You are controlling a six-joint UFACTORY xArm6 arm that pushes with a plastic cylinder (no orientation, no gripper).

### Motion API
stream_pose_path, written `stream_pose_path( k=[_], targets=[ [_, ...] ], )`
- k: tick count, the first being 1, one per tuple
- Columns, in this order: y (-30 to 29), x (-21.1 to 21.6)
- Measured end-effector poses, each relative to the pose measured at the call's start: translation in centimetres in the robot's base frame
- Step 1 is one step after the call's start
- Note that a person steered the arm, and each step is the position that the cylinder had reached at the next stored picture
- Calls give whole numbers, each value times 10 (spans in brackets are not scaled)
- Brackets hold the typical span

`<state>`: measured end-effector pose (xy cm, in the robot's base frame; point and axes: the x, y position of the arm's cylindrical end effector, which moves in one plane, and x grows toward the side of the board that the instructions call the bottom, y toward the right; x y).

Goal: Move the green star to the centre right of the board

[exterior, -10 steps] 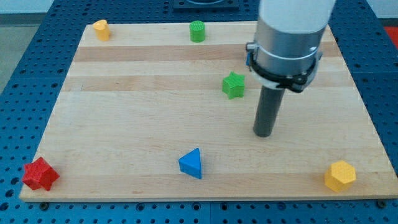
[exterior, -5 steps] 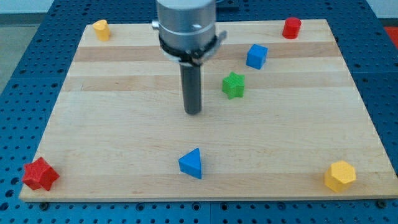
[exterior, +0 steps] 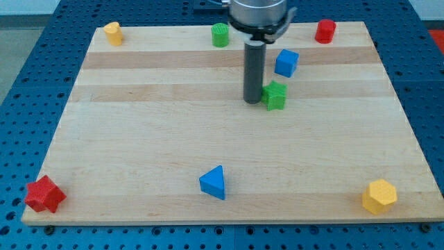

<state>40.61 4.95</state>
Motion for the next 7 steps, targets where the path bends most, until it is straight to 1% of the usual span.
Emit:
stream_pose_path(
  k=[3, 5, 6, 7],
  targets=[
    [104, 0],
    [134, 0],
    [138, -5],
    [131, -52]
  ],
)
